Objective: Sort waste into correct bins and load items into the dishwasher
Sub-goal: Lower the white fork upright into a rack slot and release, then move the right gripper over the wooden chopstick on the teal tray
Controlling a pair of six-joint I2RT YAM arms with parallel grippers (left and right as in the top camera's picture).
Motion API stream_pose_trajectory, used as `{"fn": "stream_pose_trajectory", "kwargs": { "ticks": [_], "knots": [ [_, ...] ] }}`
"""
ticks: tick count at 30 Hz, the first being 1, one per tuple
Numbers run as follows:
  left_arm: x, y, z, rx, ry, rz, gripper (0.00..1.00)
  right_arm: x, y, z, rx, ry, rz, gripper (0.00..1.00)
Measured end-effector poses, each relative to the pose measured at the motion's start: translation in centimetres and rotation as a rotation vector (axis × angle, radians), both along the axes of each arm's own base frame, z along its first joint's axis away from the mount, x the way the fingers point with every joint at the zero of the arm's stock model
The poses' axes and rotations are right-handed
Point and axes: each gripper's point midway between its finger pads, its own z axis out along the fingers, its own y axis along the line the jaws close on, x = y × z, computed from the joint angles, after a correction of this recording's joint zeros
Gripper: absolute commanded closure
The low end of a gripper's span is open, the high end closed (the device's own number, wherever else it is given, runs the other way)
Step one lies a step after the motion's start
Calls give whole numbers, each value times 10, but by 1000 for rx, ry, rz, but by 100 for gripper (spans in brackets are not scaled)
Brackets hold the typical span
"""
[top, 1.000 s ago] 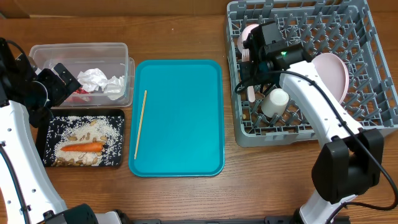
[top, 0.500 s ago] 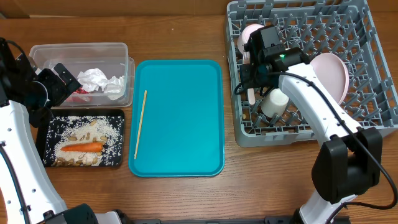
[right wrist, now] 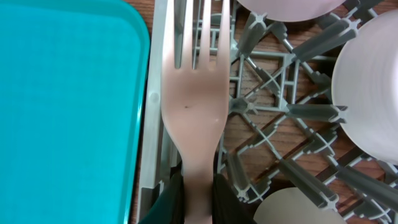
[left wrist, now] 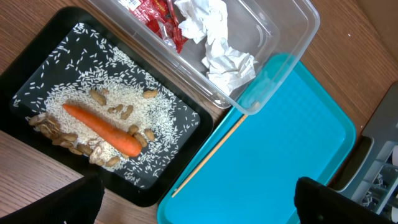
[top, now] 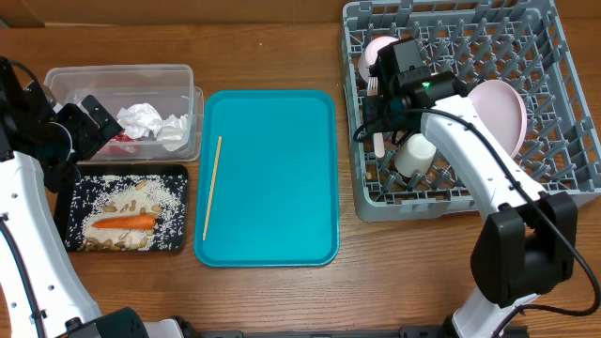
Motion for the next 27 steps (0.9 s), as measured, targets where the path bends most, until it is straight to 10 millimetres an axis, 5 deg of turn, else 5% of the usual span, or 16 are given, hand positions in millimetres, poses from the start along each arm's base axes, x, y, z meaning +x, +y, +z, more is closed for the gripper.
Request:
{"fn": "stream_pose_trajectory", "kwargs": {
  "ticks": [10,15,18,27],
  "knots": [
    [0,0,0,0,0,0,0,-5,-2,-19,-5,17,0,92],
    [0,0,0,0,0,0,0,-3,-1,-18,1,8,-4,67],
    [0,0,0,0,0,0,0,-3,-1,-18,3,6,-10,39],
    [0,0,0,0,0,0,0,-3,-1,-16,0,7,-4,37]
  ]
}}
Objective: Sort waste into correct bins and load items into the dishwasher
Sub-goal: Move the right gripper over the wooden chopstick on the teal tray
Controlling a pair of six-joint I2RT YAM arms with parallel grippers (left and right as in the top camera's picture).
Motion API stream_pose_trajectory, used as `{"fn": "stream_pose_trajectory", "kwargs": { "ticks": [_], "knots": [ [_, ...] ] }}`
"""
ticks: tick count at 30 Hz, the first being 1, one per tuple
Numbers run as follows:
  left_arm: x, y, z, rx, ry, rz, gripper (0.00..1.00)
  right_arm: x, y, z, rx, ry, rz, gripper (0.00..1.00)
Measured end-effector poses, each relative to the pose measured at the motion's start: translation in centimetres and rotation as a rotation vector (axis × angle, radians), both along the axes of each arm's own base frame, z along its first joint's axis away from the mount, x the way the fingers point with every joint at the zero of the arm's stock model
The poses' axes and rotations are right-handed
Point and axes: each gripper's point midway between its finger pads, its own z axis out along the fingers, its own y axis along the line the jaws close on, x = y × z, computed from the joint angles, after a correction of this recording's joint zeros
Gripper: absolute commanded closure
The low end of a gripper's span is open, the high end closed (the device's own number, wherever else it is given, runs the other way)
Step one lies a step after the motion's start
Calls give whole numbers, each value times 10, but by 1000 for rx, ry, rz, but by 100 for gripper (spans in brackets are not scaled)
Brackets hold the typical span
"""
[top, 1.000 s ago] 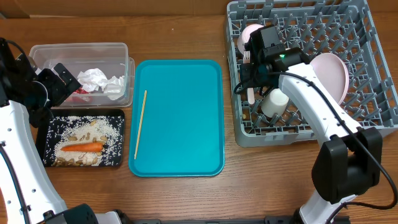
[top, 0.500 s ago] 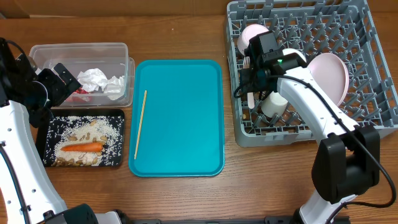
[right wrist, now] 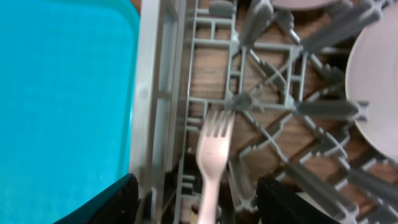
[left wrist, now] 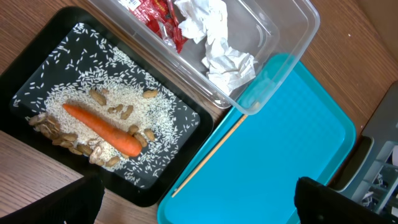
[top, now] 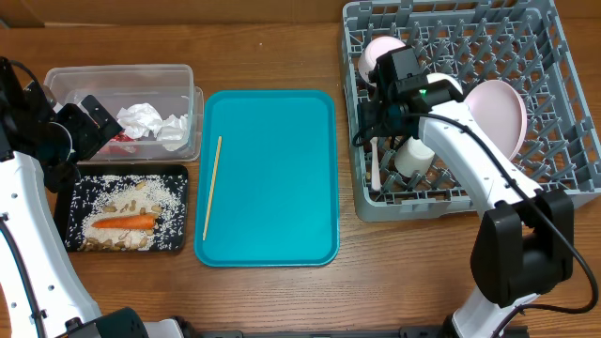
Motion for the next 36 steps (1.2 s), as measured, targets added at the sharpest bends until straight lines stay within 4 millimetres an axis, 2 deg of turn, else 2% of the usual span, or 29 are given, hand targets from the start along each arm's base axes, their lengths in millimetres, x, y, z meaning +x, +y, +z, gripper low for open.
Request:
{"fn": "stream_pose_trajectory", "kwargs": {
  "ticks": [3,6,8,12,15,19,20,21,22,23,28,30,31,32,36],
  "knots": [
    [0,0,0,0,0,0,0,-4,-1,10,0,24,-6,37],
    [0,0,0,0,0,0,0,0,8,35,48,11,4,37],
    [0,0,0,0,0,0,0,4,23,60,135,-13,28,37],
    [0,0,0,0,0,0,0,3,57,99,338,-35,69,38],
    [0,0,0,0,0,0,0,-6,82,114,451,-17,88,38],
    [0,0,0,0,0,0,0,-19,125,122,516,-10,134,30],
    [0,0,0,0,0,0,0,-23,139,125,529,-17,152,23],
    [0,0,0,0,0,0,0,-28,152,127,535,-24,168,7],
    [0,0,0,0,0,0,0,-34,166,128,539,-29,186,0],
    [0,0,0,0,0,0,0,-43,184,129,538,-39,212,0],
    [0,0,0,0,0,0,0,-77,242,122,559,-48,234,0],
    [0,0,0,0,0,0,0,-85,257,119,576,-53,235,14],
    [0,0,0,0,0,0,0,-88,264,117,583,-55,230,25],
    [0,0,0,0,0,0,0,-89,270,114,584,-54,216,32],
    [0,0,0,0,0,0,0,-86,284,90,553,-51,106,34]
  ]
}}
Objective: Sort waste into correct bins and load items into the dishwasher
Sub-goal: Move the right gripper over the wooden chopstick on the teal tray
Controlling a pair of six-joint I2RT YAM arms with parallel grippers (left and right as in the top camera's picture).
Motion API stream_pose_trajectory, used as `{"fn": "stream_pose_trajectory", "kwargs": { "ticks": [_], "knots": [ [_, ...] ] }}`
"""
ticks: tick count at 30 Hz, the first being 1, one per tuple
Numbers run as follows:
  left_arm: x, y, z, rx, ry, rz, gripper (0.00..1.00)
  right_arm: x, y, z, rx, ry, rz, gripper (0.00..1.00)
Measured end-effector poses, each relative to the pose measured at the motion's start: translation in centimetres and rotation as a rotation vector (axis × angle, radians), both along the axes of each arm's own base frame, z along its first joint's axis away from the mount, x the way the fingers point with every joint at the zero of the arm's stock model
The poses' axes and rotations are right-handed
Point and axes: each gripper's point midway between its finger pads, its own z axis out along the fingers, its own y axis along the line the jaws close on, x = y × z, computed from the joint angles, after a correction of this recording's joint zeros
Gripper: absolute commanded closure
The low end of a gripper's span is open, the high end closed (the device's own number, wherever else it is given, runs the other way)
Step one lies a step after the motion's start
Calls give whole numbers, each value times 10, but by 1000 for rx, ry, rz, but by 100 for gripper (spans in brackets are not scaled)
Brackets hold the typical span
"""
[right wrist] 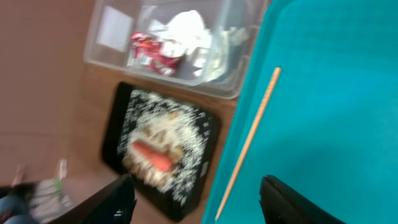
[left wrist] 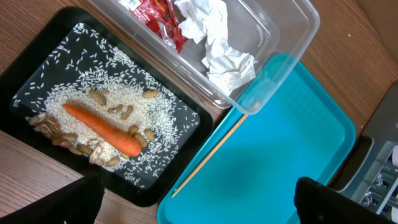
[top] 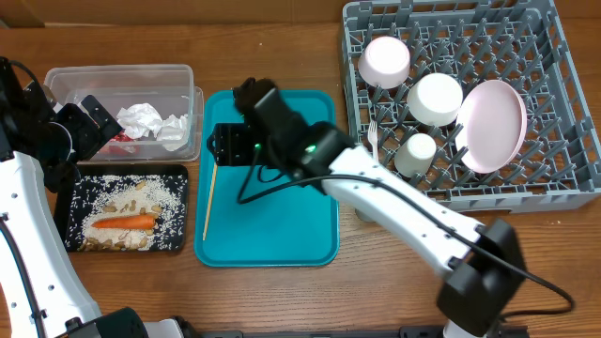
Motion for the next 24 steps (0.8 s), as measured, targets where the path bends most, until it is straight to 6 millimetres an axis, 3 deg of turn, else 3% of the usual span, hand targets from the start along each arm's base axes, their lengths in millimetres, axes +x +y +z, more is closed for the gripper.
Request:
{"fn": "stream_pose_trajectory", "kwargs": {
  "ticks": [4,11,19,22,24],
  "knots": [
    [0,0,0,0,0,0,0,5,16,-40,-54,1,-56,34],
    [0,0,0,0,0,0,0,-8,41,-102,-132,19,-76,51],
    [0,0,0,0,0,0,0,-7,47,-115,-152,-17,-103,51],
    [0,0,0,0,0,0,0,-8,56,-115,-146,-57,-75,68],
    [0,0,0,0,0,0,0,-11,64,-117,-134,-76,-59,87]
  ]
}}
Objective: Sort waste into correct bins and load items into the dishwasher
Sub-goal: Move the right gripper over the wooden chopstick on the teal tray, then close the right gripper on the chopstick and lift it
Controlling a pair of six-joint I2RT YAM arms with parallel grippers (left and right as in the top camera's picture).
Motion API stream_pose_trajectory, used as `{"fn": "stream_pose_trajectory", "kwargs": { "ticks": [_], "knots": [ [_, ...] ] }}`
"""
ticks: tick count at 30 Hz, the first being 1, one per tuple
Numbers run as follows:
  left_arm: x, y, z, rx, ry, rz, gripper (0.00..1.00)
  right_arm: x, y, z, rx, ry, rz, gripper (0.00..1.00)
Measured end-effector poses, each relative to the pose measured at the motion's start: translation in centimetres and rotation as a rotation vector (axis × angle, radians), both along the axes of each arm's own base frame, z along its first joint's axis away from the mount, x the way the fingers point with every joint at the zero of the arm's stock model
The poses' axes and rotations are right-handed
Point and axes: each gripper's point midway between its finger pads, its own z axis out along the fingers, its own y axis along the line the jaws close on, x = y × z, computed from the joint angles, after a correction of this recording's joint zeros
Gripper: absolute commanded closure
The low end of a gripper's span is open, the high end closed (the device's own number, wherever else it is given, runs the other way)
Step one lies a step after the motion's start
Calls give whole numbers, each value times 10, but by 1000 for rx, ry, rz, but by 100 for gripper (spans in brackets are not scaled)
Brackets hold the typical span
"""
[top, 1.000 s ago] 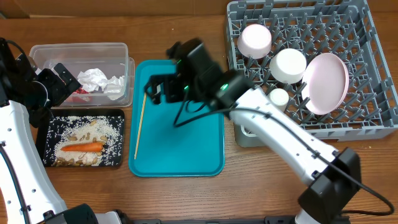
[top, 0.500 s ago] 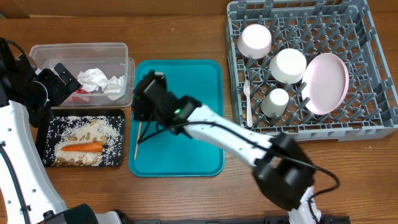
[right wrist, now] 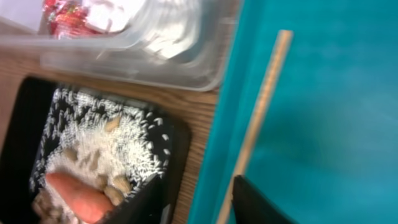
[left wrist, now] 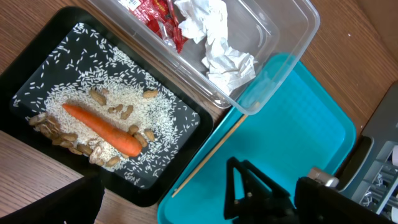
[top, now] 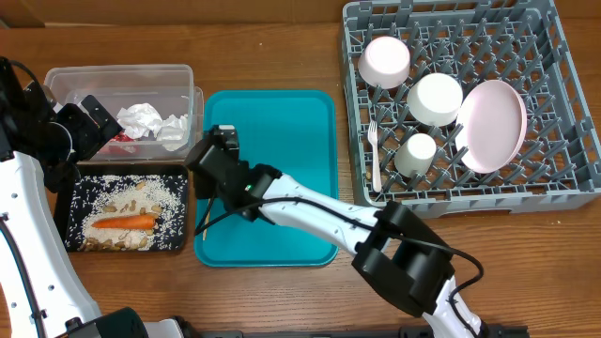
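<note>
A thin wooden stick [right wrist: 262, 104] lies along the left edge of the teal tray [top: 282, 188]; the left wrist view also shows the stick [left wrist: 208, 158]. My right gripper [right wrist: 205, 186] is open and low over the stick's near half, its right finger [right wrist: 258, 202] almost on it. From overhead the right gripper [top: 204, 175] sits at the tray's left rim. The pink fork [top: 375, 155] lies in the grey dish rack [top: 563, 178]. At the far left my left gripper [left wrist: 193, 208] hangs open and holds nothing.
A clear bin [top: 56, 80] holds crumpled paper and red wrappers. Below it, a black tray [top: 68, 221] carries rice, peanuts and a carrot [top: 127, 222]. The rack holds a pink plate [top: 498, 113] and white cups. My right arm stretches across the teal tray.
My right gripper has gone from over the tray's upper left part to low over the stick at the tray's left edge. The left arm has not moved.
My right gripper was shut on the pink fork over the rack. Then it stood open with the fork lying in the rack. Later it was over the teal tray, and now it is open around the wooden stick.
</note>
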Motion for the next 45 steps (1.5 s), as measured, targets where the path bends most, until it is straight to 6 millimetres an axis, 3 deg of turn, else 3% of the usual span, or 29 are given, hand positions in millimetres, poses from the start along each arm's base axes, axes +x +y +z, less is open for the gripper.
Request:
{"fn": "stream_pose_trajectory", "kwargs": {
  "ticks": [1,2,6,15,23,45],
  "knots": [
    [0,0,0,0,0,0,0,-1,4,-1,8,-7,6,95],
    [0,0,0,0,0,0,0,-2,8,-3,11,-13,15,96],
    [0,0,0,0,0,0,0,-5,13,-14,12,-8,21,96],
    [0,0,0,0,0,0,0,11,7,-20,35,3,-33,96],
    [0,0,0,0,0,0,0,11,-2,-65,-26,49,-51,96],
    [0,0,0,0,0,0,0,6,3,-67,27,128,6,96]
  ]
}}
